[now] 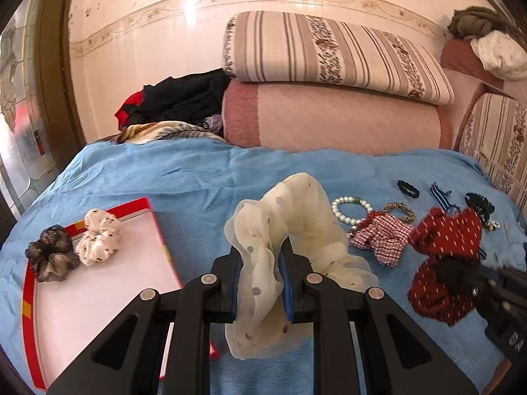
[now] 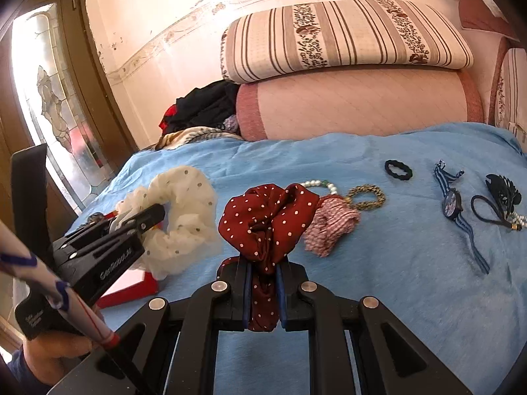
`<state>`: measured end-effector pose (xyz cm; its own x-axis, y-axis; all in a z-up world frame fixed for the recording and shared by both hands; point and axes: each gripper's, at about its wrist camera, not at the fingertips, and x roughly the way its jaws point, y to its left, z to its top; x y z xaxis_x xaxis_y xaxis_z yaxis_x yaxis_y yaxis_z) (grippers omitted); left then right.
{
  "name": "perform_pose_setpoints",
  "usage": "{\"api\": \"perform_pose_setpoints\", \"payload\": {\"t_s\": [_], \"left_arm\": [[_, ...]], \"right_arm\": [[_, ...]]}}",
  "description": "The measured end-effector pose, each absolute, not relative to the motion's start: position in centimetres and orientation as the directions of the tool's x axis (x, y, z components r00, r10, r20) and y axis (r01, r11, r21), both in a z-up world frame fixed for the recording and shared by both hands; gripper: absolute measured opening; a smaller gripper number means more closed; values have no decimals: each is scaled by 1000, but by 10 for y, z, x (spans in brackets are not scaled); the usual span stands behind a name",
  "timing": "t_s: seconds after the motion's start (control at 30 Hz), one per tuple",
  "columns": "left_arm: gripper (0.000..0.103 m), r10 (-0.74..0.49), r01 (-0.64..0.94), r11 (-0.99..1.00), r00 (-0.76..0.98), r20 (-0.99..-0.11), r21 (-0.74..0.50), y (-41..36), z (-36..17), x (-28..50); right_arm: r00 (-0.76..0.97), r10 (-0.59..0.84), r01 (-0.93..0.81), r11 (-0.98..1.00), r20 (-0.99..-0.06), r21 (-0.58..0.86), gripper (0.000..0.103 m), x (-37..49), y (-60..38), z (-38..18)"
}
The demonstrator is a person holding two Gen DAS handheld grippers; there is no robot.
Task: Organize jewelry
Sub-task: 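Carry the cream and red scrunchies over the red tray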
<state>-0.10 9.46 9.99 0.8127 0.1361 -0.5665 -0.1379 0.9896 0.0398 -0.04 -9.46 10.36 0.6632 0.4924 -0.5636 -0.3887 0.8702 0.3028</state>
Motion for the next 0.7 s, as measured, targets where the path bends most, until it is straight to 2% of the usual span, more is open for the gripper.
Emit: {"api": "perform_pose_setpoints", "payload": {"t_s": [0.33,0.7], "left_arm": [[19,175,-224,974,810,-559,-20,160,119,-19],[19,284,-382,923,765,-577,-52,257,122,-50]], "right_arm": [[620,549,-427,835,-561,346,14,-12,-38,117],[505,646,-533,755,-572,382,14,-3,53,126]]}}
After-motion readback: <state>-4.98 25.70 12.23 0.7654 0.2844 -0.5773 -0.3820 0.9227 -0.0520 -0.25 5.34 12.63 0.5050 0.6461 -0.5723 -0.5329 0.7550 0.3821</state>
